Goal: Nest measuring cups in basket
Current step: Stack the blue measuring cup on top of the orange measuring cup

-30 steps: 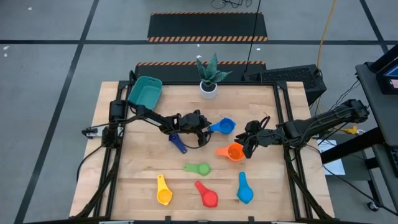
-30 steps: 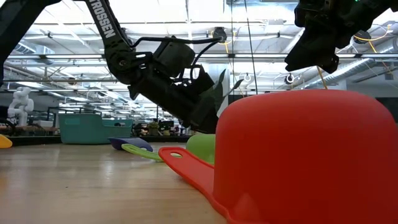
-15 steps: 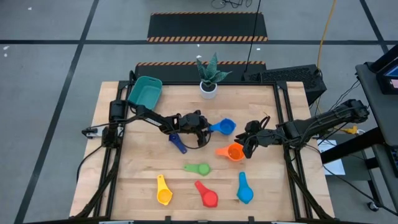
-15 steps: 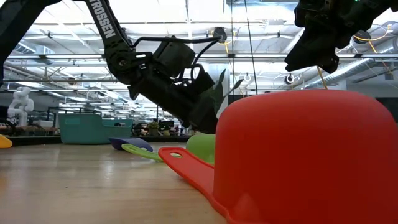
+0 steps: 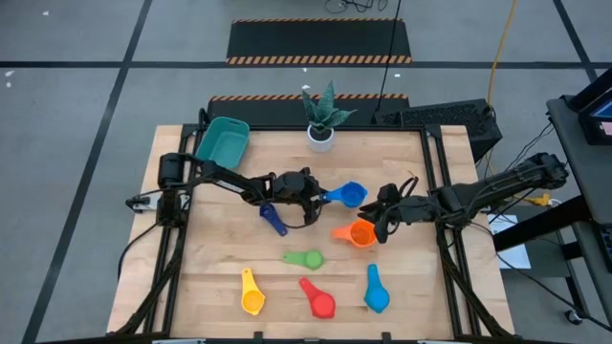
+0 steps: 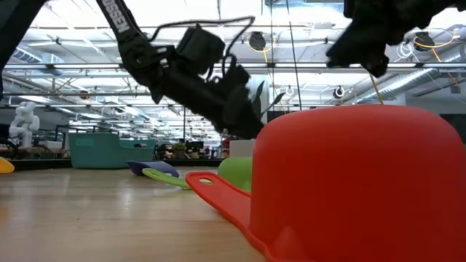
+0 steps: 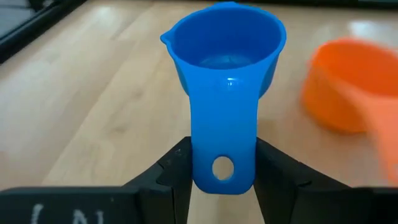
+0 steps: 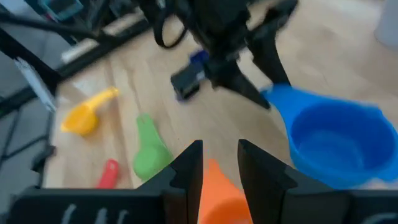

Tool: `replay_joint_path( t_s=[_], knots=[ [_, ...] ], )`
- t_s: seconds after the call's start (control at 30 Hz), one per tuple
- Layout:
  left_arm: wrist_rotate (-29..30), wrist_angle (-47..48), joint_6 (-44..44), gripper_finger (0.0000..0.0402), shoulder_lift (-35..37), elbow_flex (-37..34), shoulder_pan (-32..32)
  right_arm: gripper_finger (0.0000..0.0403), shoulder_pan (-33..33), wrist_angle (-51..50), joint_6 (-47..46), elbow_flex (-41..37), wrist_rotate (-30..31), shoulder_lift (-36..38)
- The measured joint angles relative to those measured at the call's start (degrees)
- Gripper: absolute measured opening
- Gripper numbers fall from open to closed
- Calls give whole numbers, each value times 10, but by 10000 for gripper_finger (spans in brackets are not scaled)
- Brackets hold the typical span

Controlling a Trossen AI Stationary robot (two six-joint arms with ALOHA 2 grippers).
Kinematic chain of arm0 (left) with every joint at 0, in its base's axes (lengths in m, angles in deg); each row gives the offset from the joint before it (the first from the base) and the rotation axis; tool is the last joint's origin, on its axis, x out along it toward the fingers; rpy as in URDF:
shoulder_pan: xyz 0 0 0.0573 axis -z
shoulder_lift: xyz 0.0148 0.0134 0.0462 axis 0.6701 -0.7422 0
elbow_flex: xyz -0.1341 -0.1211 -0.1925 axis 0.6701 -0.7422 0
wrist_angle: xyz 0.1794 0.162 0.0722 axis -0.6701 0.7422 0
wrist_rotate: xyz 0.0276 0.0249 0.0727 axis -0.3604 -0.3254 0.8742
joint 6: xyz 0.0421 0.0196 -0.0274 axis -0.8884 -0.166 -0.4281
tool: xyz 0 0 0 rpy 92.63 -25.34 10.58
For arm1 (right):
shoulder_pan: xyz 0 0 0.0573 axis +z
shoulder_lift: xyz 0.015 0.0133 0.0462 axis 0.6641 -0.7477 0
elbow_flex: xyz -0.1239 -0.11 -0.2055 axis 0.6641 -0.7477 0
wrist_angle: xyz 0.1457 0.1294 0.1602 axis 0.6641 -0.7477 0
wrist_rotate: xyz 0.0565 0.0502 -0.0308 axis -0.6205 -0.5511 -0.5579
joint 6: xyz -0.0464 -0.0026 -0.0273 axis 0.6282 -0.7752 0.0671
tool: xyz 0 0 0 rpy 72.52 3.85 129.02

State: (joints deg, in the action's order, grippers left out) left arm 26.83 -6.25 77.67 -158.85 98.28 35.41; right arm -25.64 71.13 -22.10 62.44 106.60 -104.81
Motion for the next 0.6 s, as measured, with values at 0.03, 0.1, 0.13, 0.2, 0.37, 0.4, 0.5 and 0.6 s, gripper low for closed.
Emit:
replay_joint_path(
  t_s=[0.03, 0.1, 0.13, 0.2, 0.37, 0.4, 0.5, 0.6],
  knots=[
    [-7, 1, 2, 136, 6, 0, 4, 93, 3, 11, 8, 0, 2, 4],
    [-19, -2, 6, 135, 15, 0, 12, 93, 13, 34, 23, 0, 24, 12],
    [-21, 2, 8, 135, 21, 0, 18, 93, 21, 44, 32, 0, 38, 17],
    [-21, -13, 8, 135, 25, 1, 29, 93, 39, 62, 55, 0, 69, 28],
    [-22, -33, 13, 135, 24, 1, 63, 93, 90, 108, 118, 0, 154, 51],
    [-22, -36, 15, 135, 24, 1, 69, 93, 99, 113, 127, 0, 168, 54],
    [-19, -37, 15, 135, 24, 1, 89, 93, 120, 128, 150, 0, 194, 59],
    [-14, -45, 15, 134, 24, 10, 109, 93, 127, 131, 158, 0, 207, 62]
  ],
)
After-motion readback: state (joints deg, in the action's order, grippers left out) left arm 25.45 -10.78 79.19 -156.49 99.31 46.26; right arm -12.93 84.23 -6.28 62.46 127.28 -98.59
